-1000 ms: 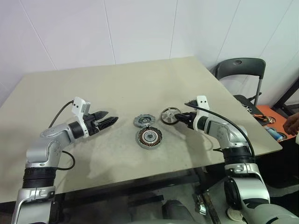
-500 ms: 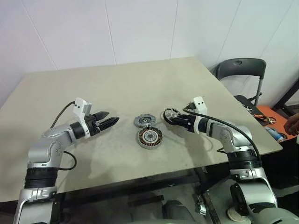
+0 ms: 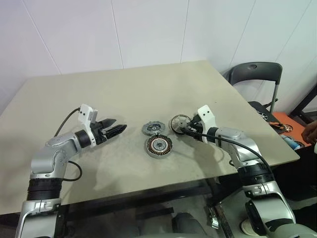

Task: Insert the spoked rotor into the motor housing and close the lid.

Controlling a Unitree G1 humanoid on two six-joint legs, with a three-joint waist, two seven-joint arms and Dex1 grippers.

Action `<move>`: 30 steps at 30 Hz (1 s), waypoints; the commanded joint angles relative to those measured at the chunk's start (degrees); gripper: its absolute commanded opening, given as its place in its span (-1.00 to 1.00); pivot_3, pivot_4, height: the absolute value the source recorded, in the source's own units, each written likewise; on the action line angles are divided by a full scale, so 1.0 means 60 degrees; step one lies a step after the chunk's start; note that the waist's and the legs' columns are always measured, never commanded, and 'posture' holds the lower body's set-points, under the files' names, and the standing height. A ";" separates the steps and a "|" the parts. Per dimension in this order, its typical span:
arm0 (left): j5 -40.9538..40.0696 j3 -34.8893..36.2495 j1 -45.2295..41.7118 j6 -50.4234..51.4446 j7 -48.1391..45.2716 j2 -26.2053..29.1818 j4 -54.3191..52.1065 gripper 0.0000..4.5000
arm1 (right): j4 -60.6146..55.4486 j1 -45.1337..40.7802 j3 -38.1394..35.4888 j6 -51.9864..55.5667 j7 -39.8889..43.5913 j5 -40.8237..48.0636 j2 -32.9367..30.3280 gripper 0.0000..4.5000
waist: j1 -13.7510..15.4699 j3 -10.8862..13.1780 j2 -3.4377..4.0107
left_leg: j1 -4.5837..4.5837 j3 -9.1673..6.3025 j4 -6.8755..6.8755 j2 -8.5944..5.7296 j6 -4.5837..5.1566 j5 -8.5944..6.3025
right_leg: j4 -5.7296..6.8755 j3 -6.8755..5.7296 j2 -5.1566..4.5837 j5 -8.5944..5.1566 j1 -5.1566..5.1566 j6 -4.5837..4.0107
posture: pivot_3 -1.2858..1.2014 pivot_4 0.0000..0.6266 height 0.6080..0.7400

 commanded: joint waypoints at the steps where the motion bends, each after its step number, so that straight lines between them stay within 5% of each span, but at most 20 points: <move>1: 0.0051 0.0005 -0.0033 -0.0180 0.0046 0.0009 -0.0265 0.64 | 0.0121 -0.0278 -0.0248 -0.0340 -0.0104 -0.0099 -0.0042 -0.02 | 0.0000 0.0000 0.0000 | -0.0001 0.0000 0.0000 0.0000 0.0000 0.0000 | 0.0000 0.0000 0.0000 0.0000 0.0000 0.0000 | 0.03 -1.00 1.00; 30: 0.0179 -0.0017 0.0000 -0.0197 0.0214 -0.0181 -0.0300 0.64 | 0.0241 -0.0012 0.0250 -0.0784 -0.0541 -0.0812 0.0716 -0.02 | -0.0002 -0.0001 -0.0001 | 0.0004 -0.0001 0.0003 0.0000 -0.0001 0.0000 | 0.0004 0.0000 0.0000 0.0002 0.0003 -0.0002 | 0.03 -1.00 1.00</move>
